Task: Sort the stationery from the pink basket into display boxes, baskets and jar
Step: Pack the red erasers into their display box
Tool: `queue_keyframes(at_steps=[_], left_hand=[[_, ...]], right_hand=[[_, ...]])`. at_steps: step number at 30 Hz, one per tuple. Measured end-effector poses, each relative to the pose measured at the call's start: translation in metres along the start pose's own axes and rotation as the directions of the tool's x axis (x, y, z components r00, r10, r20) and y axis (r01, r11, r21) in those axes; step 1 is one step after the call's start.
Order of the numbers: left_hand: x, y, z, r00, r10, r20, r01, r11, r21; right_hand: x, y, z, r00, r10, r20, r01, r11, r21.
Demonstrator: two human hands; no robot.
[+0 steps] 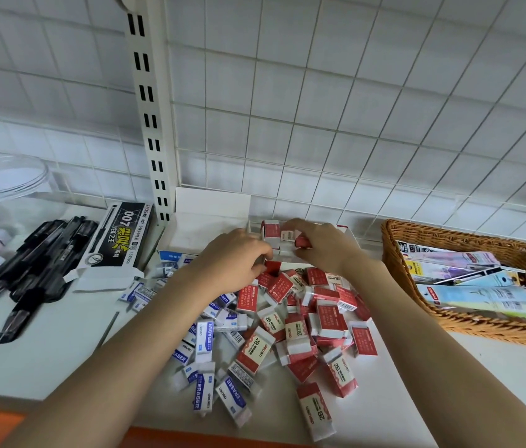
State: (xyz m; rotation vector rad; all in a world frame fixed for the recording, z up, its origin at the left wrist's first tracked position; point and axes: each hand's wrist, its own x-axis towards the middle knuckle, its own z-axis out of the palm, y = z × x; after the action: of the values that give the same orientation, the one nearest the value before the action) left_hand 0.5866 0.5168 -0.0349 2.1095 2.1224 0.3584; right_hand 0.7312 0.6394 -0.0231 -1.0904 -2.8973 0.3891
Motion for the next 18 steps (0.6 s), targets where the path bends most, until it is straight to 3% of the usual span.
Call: queue_keyframes(at_steps=[7, 14, 18], left_hand=[[-0.001, 0.002, -0.001, 1.000, 0.003, 0.009, -0.003, 1.000, 0.018], [-0.005, 0.000, -0.005, 1.000, -0.006, -0.019, 0.006, 1.000, 0.004], [-0.009, 0.000, -0.007, 0.999, -0.009, -0.035, 0.009, 1.000, -0.003]], right_hand=[[-0.004, 0.006, -0.007, 0.989, 0.132, 0.067, -0.144, 0.966, 0.213], [0.000, -0.001, -0.004, 0.993, 0.091, -0.075, -0.072, 0.971, 0.227], [-0.002, -0.009, -0.003, 0.993, 0.072, -0.097, -0.059, 0.990, 0.131]])
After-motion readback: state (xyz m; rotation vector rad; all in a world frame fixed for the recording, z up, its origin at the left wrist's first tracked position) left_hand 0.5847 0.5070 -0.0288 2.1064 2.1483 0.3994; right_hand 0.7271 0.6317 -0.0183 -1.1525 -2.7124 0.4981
